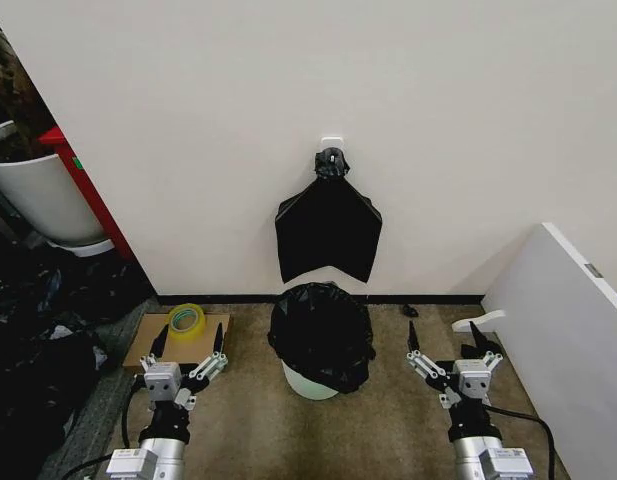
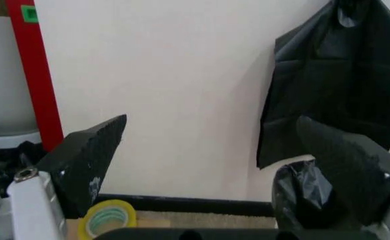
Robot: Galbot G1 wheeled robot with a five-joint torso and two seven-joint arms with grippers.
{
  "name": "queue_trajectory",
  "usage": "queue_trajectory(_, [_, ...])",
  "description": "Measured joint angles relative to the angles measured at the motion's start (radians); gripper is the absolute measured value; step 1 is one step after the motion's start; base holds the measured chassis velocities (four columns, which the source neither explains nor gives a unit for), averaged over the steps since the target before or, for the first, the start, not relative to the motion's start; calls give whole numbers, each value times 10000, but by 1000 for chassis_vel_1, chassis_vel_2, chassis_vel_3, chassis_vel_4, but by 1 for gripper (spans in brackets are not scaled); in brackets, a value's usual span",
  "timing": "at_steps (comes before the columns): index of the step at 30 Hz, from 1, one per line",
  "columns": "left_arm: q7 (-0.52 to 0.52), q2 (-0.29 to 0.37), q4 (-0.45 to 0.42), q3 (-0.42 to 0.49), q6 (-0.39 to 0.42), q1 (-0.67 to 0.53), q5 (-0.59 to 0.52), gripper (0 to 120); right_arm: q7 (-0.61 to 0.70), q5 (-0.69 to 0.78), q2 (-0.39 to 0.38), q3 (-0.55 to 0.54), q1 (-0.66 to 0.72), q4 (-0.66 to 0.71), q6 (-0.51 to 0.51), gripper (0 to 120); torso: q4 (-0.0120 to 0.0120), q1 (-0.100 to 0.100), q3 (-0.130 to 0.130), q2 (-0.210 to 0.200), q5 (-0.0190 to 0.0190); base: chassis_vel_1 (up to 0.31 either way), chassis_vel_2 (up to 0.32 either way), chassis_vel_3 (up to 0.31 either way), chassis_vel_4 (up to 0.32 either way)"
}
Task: Place the garbage bag over the trash bin.
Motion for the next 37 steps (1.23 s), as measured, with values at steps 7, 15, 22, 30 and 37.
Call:
queue_trajectory(7, [-3,-50,68,144,-26,35,151,100,-26,2,48,-1,-59,51,28,100,0,0,0,0,0,0,0,0,0])
queue_trajectory(15, [-57,100,201,-61,-125,186,132,100,-290,-86,132,-65,-312,155,46,100,1,0,0,0,-1,0,0,0,0])
queue_trajectory(22, [-61,356,256,-23,-104,338,91,100,-412,-179,441,35,-513,299,122,100,0,0,0,0,-2,0,0,0,0])
queue_trajectory(30, [-64,402,226,158,-4,182,127,100,-419,-292,617,-58,-650,492,118,100,0,0,0,0,-3,0,0,0,0])
queue_trajectory(37, [-64,423,200,158,-18,219,185,100,-418,-326,643,-61,-682,565,117,100,0,0,0,0,-3,0,0,0,0])
